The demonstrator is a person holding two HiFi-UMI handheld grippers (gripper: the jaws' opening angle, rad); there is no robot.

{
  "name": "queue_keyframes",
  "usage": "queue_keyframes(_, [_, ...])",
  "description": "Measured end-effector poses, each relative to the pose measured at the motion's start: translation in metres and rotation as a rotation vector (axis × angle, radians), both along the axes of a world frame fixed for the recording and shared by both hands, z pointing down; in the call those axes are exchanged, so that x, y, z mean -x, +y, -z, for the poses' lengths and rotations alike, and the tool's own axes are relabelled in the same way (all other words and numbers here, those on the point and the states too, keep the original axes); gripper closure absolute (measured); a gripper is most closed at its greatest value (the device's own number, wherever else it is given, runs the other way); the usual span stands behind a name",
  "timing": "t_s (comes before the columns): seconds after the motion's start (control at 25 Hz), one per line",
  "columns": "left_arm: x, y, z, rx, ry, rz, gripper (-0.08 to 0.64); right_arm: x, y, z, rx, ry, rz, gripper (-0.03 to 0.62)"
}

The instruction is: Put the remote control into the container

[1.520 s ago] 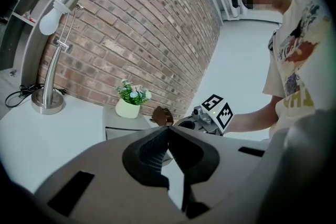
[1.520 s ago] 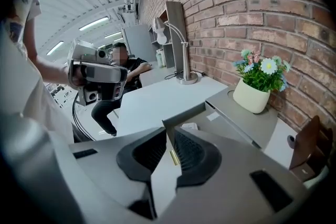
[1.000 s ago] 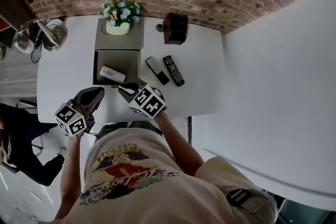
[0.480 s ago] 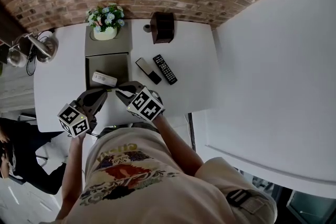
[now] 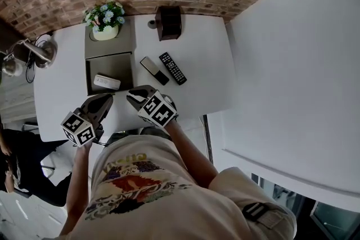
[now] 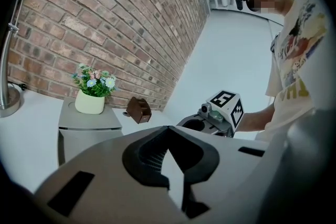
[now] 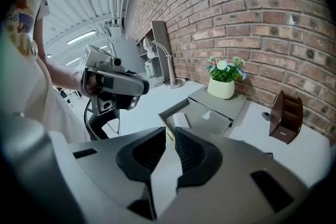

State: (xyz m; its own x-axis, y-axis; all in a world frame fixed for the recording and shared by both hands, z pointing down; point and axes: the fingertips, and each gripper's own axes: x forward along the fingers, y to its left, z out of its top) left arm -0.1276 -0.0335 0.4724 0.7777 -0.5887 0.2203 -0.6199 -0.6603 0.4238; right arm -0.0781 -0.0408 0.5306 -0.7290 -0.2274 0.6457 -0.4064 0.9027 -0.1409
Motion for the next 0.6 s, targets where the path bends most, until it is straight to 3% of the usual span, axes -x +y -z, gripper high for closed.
queue_keyframes(0.6, [-0.058,-0.012,-0.007,0.016,-0.017,-0.067,0.555,-0.060,-0.009,-0.011,0.034,-0.012,-0.090,0.534])
